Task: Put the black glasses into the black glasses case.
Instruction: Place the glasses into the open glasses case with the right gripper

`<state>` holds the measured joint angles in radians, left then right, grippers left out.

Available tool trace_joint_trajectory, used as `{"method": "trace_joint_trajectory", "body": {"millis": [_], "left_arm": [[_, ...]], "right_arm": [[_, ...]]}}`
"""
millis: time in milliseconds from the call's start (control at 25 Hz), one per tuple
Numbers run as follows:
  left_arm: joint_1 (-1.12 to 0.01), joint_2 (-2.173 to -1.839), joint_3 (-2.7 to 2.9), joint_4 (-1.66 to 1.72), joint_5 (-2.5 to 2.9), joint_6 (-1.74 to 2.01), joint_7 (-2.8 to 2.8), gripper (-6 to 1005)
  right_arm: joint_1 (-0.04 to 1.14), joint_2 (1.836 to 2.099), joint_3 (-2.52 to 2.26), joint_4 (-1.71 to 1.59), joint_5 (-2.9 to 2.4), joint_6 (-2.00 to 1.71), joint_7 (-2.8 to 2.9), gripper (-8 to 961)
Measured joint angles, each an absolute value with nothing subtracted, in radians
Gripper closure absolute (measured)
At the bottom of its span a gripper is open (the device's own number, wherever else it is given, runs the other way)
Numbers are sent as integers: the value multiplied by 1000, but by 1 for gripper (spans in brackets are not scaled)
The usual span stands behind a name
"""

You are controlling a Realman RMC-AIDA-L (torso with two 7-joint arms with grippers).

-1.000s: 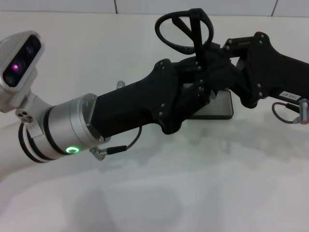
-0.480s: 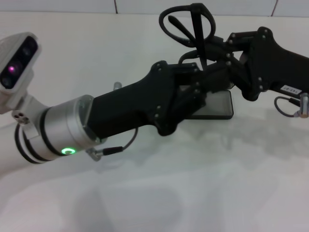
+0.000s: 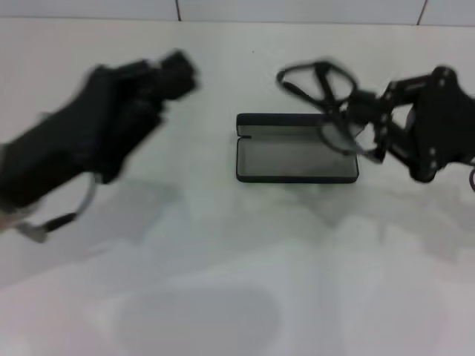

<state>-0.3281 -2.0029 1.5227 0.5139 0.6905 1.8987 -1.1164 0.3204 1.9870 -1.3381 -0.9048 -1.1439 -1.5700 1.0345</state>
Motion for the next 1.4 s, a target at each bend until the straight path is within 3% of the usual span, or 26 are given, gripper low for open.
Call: {"method": "trace_joint_trajectory", "body": {"millis": [160, 520, 1400], "left_arm": [[-290, -1985, 1460, 522, 690, 1946, -1121, 887], [-277, -1992, 1433, 517, 702, 1950, -1118, 887], [-271, -2001, 1423, 515, 703, 1946, -1117, 886]], "right_arm": [[233, 2013, -1361, -1167, -1375, -1438, 1183, 881], [226, 2017, -1534, -1570, -1978, -1182, 1629, 876], [285, 2026, -1918, -1551, -2541, -812, 1837, 865]]}}
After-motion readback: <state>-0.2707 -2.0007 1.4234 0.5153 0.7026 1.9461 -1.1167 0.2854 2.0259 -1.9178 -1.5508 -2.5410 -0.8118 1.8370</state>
